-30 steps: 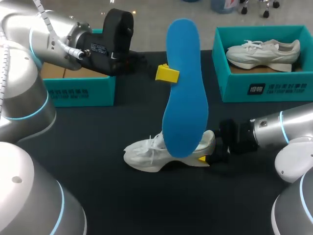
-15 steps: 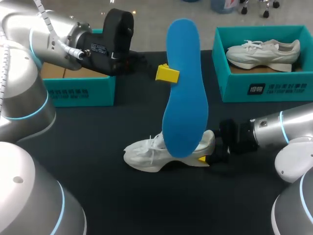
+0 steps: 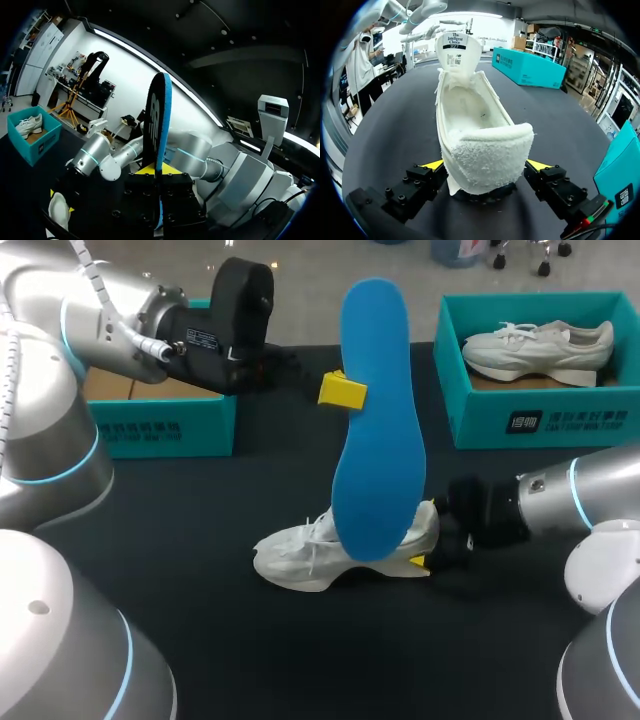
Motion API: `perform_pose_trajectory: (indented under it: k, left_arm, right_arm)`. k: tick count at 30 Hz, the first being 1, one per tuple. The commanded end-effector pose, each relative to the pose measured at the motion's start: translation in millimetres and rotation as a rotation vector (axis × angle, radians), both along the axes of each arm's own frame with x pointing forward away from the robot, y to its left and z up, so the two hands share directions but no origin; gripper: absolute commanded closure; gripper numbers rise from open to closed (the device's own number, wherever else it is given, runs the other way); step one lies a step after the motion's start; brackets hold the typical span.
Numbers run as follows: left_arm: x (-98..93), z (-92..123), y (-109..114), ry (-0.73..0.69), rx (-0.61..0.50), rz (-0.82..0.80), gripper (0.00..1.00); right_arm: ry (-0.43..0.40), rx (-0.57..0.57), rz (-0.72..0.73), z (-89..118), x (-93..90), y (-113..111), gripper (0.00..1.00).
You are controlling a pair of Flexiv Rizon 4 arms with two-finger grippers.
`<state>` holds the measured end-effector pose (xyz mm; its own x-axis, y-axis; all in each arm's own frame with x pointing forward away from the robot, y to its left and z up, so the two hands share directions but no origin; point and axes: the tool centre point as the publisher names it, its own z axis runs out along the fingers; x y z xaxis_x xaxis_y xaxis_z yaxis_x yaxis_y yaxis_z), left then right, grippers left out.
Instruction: Take the shoe out of the shoebox, open the shoe tongue, remove and reinsert the insole, then place the shoe into the shoebox
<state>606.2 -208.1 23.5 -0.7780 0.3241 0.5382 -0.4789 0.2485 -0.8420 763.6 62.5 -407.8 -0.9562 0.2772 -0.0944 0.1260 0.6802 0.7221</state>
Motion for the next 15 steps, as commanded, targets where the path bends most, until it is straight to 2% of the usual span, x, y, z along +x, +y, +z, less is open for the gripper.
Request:
perform_pose_trajectory:
  k: [1, 7, 15]
  left_arm:
    - [-0.6, -1, 0, 0.000, -0.003, 0.001, 1.00]
    - [-0.6, -1, 0, 0.000, -0.003, 0.001, 1.00]
    - [-0.6, -1, 0, 0.000, -0.003, 0.001, 1.00]
  right_arm:
    - [0.041, -0.154, -0.023, 16, 1.1, -6, 0.00]
    - [0.065, -0.273, -0.041, 32, 3.0, -14, 0.00]
    - [0.146, -0.431, -0.054, 47, -0.7, -23, 0.00]
